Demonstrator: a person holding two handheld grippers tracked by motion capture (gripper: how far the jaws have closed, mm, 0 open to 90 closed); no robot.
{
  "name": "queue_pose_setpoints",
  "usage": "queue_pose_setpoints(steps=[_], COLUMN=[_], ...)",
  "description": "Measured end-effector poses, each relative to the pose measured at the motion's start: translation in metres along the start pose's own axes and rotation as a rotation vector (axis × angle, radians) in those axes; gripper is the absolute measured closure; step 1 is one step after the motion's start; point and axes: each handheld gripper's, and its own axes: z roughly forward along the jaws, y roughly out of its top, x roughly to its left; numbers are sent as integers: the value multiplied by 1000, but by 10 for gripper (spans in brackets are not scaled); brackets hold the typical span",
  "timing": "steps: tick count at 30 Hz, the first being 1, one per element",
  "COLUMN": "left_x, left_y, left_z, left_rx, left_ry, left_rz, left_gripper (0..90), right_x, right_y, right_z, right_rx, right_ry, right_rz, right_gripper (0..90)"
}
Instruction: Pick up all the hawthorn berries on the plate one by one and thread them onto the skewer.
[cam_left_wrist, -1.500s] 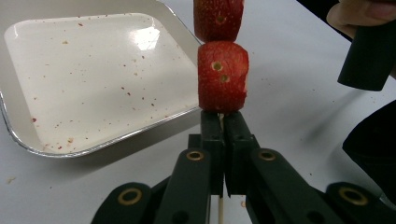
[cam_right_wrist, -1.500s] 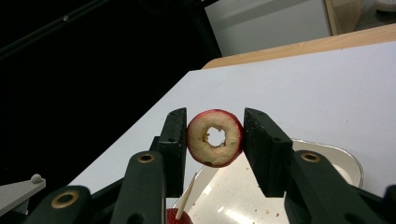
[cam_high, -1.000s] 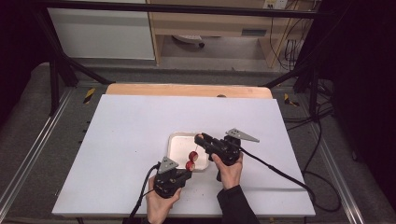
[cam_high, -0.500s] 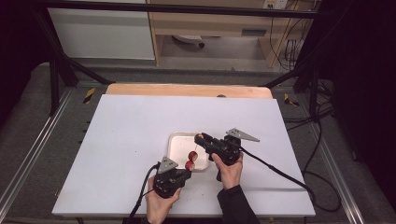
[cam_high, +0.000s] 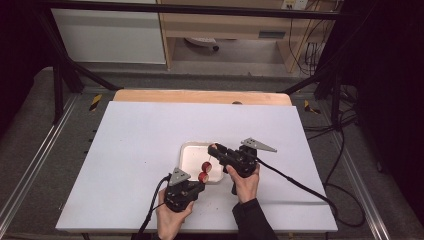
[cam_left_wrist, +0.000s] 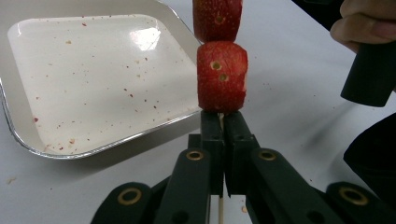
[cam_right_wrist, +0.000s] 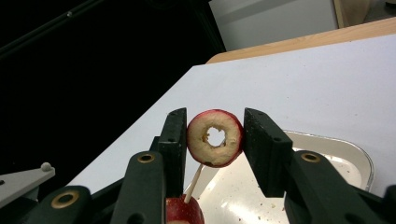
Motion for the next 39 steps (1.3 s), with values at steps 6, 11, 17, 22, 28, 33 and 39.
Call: queue_pose_setpoints(steps=[6,11,17,22,28,33,39], left_x=[0,-3,-4,-3,-1,0,3], left_y=[0,0,1,2,2,3,2], left_z=[0,1,1,4,5,4,2], left_rx=[-16,-32,-69,-58,-64,-54,-48], left_ry=[-17,-28,-26,-47,-69,-70,-52], left_rz=[-34,-52,-72,-70,-82,-64,-40], left_gripper=[879,879,879,881,881,881,881], right_x=[1,2,4,5,6,7,8], right_y=[-2,-3,-6,-4,-3,-2,3], right_z=[0,-2,-3,-5,-7,-9,-12], right_rx=[-3,0,0,8,50,73,76], right_ry=[9,5,19,30,49,52,33], right_rz=[-3,-40,-40,-41,-67,-90,-112], right_gripper=[616,616,616,616,615,613,469])
